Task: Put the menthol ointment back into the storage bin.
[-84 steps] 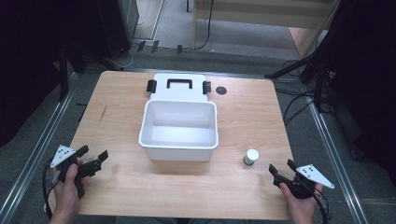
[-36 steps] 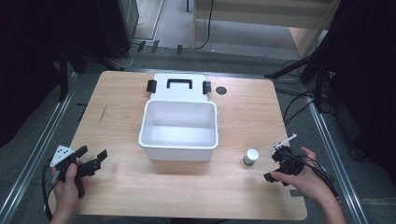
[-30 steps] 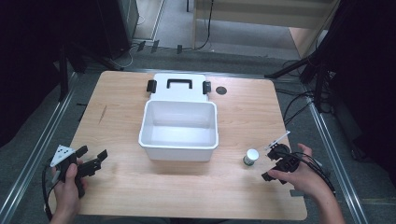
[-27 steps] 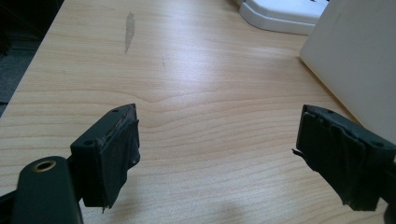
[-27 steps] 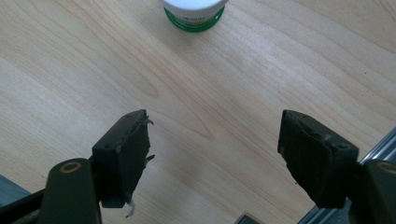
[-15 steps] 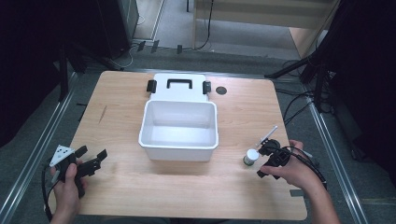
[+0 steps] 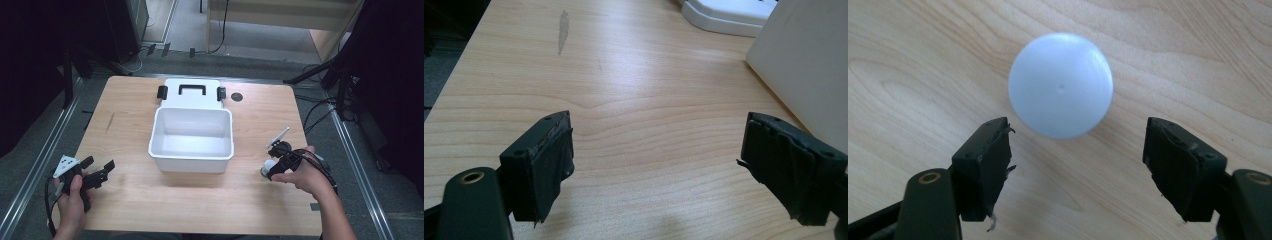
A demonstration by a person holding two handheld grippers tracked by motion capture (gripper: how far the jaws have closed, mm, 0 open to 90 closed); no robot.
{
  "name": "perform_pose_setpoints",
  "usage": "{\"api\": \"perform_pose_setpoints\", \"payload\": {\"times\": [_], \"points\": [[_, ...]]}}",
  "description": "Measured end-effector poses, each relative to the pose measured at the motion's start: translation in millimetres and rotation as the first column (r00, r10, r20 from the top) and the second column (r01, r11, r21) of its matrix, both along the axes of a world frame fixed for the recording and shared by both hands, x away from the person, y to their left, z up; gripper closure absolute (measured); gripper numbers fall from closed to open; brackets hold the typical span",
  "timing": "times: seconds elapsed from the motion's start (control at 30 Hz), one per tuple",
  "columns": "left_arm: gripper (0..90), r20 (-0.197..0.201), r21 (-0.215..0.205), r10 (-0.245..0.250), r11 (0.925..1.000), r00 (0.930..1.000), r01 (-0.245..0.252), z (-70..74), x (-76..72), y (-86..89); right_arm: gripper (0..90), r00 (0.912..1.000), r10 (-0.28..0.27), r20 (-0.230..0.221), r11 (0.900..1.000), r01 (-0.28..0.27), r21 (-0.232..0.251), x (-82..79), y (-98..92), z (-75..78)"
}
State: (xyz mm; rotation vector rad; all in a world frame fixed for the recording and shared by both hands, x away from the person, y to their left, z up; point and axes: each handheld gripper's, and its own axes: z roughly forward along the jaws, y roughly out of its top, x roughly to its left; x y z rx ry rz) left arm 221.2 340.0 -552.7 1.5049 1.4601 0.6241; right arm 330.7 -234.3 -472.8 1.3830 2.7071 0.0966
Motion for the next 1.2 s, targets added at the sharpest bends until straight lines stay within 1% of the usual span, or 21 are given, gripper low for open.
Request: {"api": "perform_pose_setpoints", "payload": {"times": [0.03,0.13,0.3,0.33,0.47,0.5,0.53,0.57,0.63,0.67,0.77,0.83,0.93,1.0,1.03,1.07,1.2], "points": [[14.5,-0.001,0.001,-0.001,1.0000,1.0000,0.001,0.0,0.0,0.1,28.0,1.0000,0.005,0.003,1.000,-0.005,0.004,2.2,0.7,-1.0],[14.5,-0.001,-0.002,0.001,1.0000,1.0000,-0.001,0.0,0.1,0.1,28.3,0.9998,-0.019,-0.002,1.000,0.019,0.007,6.6,4.8,-2.7],[14.6,-0.002,-0.002,-0.003,1.0000,1.0000,0.003,0.0,0.2,0.3,32.6,0.9992,-0.039,0.005,0.999,0.039,0.030,13.8,8.9,-4.8],[14.5,-0.003,-0.003,-0.004,1.0000,1.0000,0.004,0.0,0.3,0.4,34.3,0.9994,-0.033,0.005,0.999,0.033,0.036,15.0,9.3,-5.4],[14.6,-0.004,-0.001,-0.004,1.0000,1.0000,0.004,-0.1,0.4,0.3,44.2,0.9991,-0.040,-0.016,0.998,0.041,0.038,16.9,13.0,-8.4],[14.6,-0.004,-0.001,-0.004,1.0000,1.0000,0.004,-0.1,0.4,0.3,46.4,0.9996,-0.025,-0.012,0.999,0.025,0.042,17.8,12.7,-9.5],[14.6,-0.004,-0.001,-0.004,1.0000,1.0000,0.004,-0.1,0.4,0.4,51.2,0.9995,-0.027,-0.018,0.998,0.027,0.048,17.9,13.5,-9.7],[14.6,-0.004,-0.002,-0.005,1.0000,1.0000,0.005,0.0,0.4,0.4,51.3,0.9997,-0.021,-0.015,0.998,0.022,0.054,18.4,13.9,-9.9],[14.6,-0.003,-0.002,-0.003,1.0000,1.0000,0.003,-0.1,0.5,0.3,51.4,0.9997,-0.021,-0.013,0.999,0.021,0.042,18.2,15.5,-9.3],[14.6,-0.004,-0.002,-0.004,1.0000,1.0000,0.004,-0.1,0.5,0.3,51.4,1.0000,-0.009,-0.004,0.999,0.009,0.039,18.4,16.0,-9.4],[14.6,-0.002,-0.004,-0.006,1.0000,1.0000,0.006,-0.1,0.3,0.4,51.4,0.9999,0.010,-0.003,0.999,-0.010,0.035,17.8,18.4,-7.1],[14.6,0.000,-0.005,-0.005,1.0000,1.0000,0.005,-0.2,0.3,0.4,51.4,0.9999,0.014,-0.004,0.999,-0.014,0.043,17.9,19.6,-4.1],[14.6,0.000,-0.005,-0.005,1.0000,1.0000,0.005,0.0,0.0,0.4,51.5,0.9998,0.018,-0.001,0.999,-0.018,0.040,18.6,21.5,2.1],[14.6,0.000,-0.005,-0.006,1.0000,1.0000,0.006,0.0,0.0,0.4,51.5,0.9996,0.026,-0.006,0.998,-0.026,0.059,20.3,21.9,6.1],[14.6,0.000,-0.004,-0.007,1.0000,1.0000,0.007,-0.1,0.1,0.4,51.4,0.9996,0.017,-0.021,0.997,-0.016,0.072,20.9,22.4,8.5],[14.6,0.001,-0.003,-0.005,1.0000,1.0000,0.005,-0.1,0.0,0.2,51.5,0.9994,0.028,-0.021,0.997,-0.027,0.079,22.0,22.3,10.3],[14.6,0.000,-0.002,-0.006,1.0000,1.0000,0.006,0.0,-0.1,0.3,51.5,0.9994,0.031,-0.016,0.995,-0.029,0.092,24.6,24.7,19.3]]}}
